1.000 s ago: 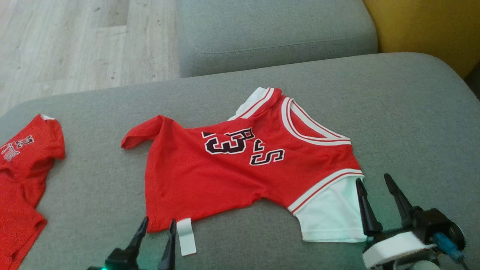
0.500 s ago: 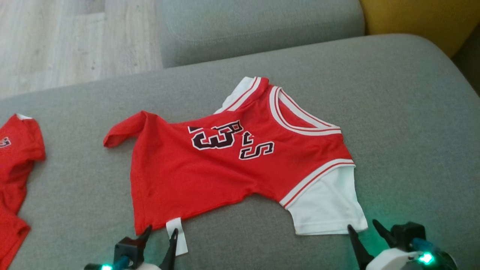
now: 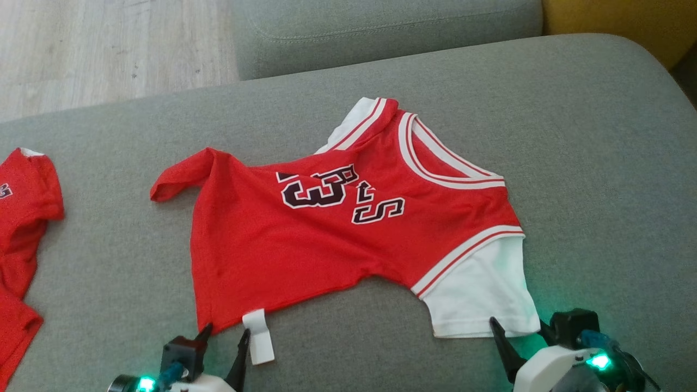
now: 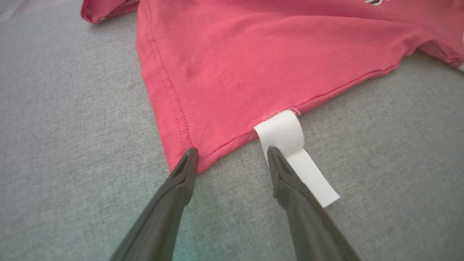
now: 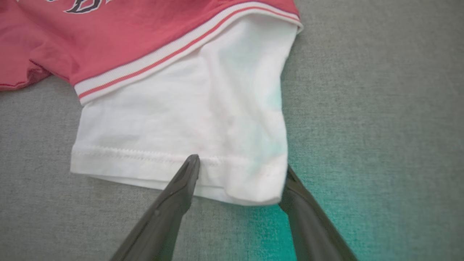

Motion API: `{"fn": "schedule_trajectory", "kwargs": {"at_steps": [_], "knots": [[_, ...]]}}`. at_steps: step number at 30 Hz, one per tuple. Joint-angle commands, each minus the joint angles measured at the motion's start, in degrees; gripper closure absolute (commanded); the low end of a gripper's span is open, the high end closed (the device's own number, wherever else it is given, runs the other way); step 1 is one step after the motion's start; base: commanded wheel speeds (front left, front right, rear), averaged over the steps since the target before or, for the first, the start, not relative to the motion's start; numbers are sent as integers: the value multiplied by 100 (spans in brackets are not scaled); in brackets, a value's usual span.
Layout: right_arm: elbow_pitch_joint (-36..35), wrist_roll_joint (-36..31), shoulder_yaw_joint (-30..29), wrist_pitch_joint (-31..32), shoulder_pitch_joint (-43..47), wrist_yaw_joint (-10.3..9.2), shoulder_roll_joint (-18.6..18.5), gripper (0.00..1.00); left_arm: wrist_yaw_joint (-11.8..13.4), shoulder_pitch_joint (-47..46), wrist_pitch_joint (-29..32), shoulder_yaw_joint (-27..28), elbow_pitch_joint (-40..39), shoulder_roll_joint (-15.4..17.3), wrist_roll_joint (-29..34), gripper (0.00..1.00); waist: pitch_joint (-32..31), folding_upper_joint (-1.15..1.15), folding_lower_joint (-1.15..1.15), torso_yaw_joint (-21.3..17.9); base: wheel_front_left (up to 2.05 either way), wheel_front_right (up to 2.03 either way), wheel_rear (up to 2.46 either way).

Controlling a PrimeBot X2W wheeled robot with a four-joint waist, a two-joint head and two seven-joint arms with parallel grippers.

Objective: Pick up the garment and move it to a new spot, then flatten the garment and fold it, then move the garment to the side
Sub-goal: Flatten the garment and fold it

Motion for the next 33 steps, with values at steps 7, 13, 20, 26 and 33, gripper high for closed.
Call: {"fn": "schedule_trajectory", "kwargs": {"at_steps": [7, 13, 20, 26, 33], "knots": [[-65, 61, 186, -147, -337, 39, -62, 0, 80, -400, -56, 132, -95, 139, -5, 0, 28, 0, 0, 15, 0, 0, 0], [-44, 86, 225, -178, -387, 39, -89, 0, 122, -522, -31, 84, -29, 185, 38, 0, 80, 0, 0, 15, 0, 0, 0], [-27, 121, 273, -196, -454, 39, -98, 0, 167, -613, 41, 2, 93, 219, 84, 0, 179, 0, 0, 19, 0, 0, 0], [0, 126, 306, -205, -535, 39, -93, 0, 216, -736, 10, -49, 216, 259, 149, 0, 296, 0, 0, 51, 0, 0, 0], [79, 181, 345, -241, -706, 39, -65, 52, 278, -909, -86, -81, 456, 275, 169, 51, 375, 0, 0, 84, 0, 0, 0]]}}
